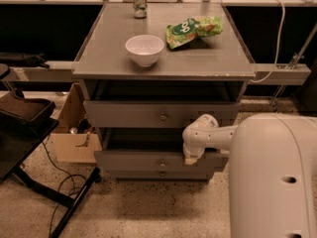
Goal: Open middle drawer
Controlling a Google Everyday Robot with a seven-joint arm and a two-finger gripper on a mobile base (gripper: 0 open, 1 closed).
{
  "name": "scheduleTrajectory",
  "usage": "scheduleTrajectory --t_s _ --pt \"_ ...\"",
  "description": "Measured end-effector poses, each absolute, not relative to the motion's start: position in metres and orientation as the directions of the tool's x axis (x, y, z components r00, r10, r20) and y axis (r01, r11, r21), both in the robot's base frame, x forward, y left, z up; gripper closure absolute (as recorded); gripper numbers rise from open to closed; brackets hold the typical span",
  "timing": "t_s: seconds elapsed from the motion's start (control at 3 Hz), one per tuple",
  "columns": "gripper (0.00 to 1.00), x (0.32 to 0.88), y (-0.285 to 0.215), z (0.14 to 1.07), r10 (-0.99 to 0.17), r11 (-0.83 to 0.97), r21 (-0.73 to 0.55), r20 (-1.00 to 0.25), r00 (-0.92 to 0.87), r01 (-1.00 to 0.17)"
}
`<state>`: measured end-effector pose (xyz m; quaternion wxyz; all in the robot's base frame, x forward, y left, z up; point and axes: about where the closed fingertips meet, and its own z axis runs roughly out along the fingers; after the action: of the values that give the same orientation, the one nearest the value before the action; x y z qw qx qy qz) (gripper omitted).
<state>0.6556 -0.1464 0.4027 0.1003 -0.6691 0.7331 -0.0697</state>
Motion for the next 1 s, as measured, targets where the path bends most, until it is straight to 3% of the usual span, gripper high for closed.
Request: scheduleTrajectory --t_s 1.0 --pt "1.00 0.621 -0.152 0.401 -0.994 0.105 -0.185 -0.060 -0.095 -0.977"
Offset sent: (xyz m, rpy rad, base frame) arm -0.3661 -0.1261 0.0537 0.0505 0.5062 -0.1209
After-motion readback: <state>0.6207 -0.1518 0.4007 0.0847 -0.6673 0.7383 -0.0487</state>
